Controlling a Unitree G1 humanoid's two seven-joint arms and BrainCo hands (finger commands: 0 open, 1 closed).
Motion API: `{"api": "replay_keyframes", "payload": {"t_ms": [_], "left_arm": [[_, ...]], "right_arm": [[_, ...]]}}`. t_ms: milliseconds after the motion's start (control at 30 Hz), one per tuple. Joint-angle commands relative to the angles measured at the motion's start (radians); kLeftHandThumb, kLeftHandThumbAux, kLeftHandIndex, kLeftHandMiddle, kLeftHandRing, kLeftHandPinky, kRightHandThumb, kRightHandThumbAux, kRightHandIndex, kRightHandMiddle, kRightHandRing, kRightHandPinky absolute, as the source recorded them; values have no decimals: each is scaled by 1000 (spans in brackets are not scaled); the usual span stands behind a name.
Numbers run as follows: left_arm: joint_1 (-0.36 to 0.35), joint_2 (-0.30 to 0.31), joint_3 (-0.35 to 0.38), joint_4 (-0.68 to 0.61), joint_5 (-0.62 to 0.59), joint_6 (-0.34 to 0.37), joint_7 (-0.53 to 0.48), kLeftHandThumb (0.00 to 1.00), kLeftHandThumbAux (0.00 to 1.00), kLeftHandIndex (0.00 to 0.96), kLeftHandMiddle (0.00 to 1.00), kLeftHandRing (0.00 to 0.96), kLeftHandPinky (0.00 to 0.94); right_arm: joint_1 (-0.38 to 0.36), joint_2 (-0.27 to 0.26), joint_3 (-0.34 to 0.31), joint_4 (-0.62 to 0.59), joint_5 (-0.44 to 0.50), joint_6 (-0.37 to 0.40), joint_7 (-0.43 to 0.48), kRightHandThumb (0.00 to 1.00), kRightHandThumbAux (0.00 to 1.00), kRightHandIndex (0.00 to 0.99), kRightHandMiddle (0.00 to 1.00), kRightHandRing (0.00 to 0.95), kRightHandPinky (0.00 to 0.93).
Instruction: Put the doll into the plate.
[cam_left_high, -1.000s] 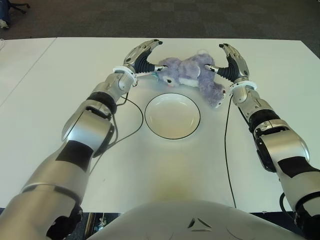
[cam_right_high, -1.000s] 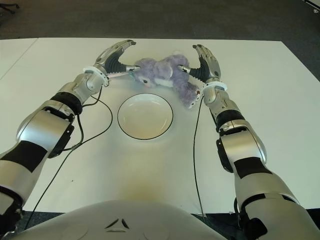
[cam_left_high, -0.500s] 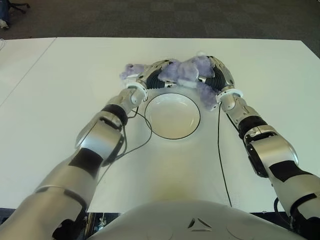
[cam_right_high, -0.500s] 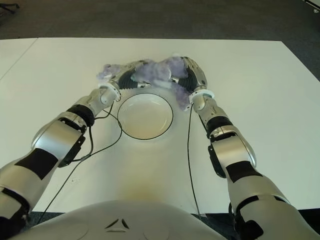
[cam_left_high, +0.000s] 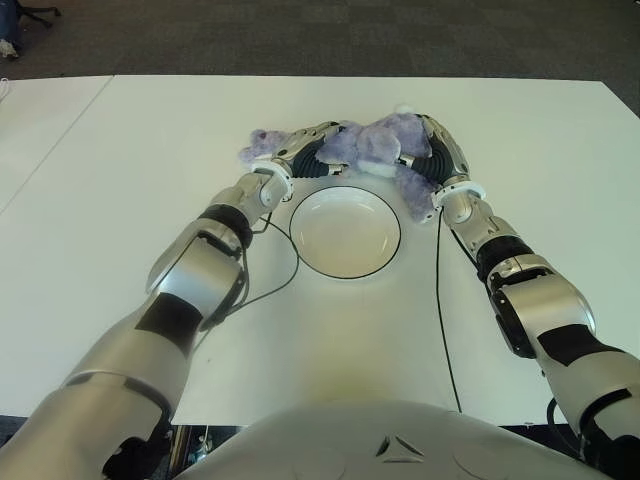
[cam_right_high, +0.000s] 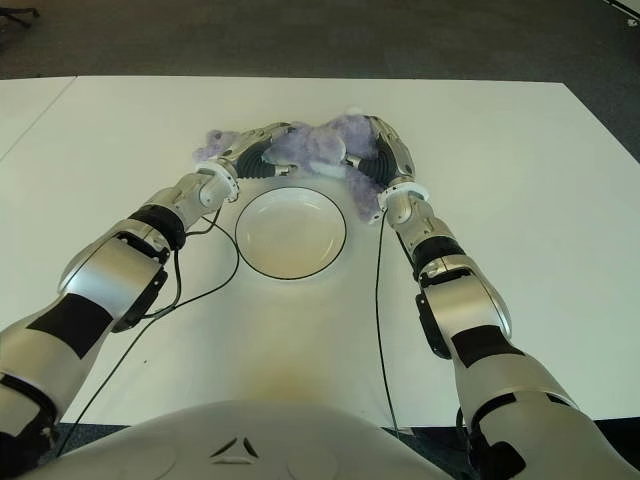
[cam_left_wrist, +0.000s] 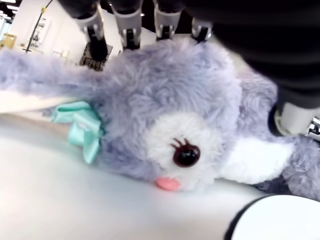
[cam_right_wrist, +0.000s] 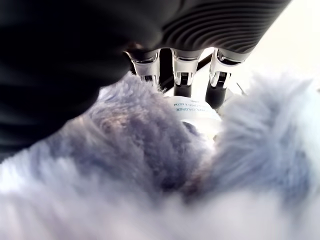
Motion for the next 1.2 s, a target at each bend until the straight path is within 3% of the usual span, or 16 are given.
{"api": "replay_keyframes", "payload": {"t_ms": [33,567,833,1000,1100,1200], "left_arm": [[38,-38,-31,24,33,49,-36,311,437,0,0,1,0],[36,-93,-18,33,11,151,-16,348,375,0,0,97,0],[56,-104,7,42,7,238,-1,335,372,0,0,2,0],[56,-117,-25,47,45,293,41,316,403,0,0,0,0],[53,-126,-81,52,106,345,93,294,432,0,0,0,0],[48,-134,-118,54,146,377,118,342,456,0,0,0,0]], "right_arm": [[23,6,-19,9,35,-3,35,243,438,0,0,20,110],[-1,48,-85,0,161,84,237,242,451,0,0,0,1],[-12,63,-111,26,194,112,271,277,473,0,0,0,0],[-13,61,-124,53,204,108,286,286,499,0,0,0,0],[-14,64,-134,81,211,102,305,299,529,16,0,0,7],[-13,69,-140,91,219,96,323,298,542,30,0,0,0]]}}
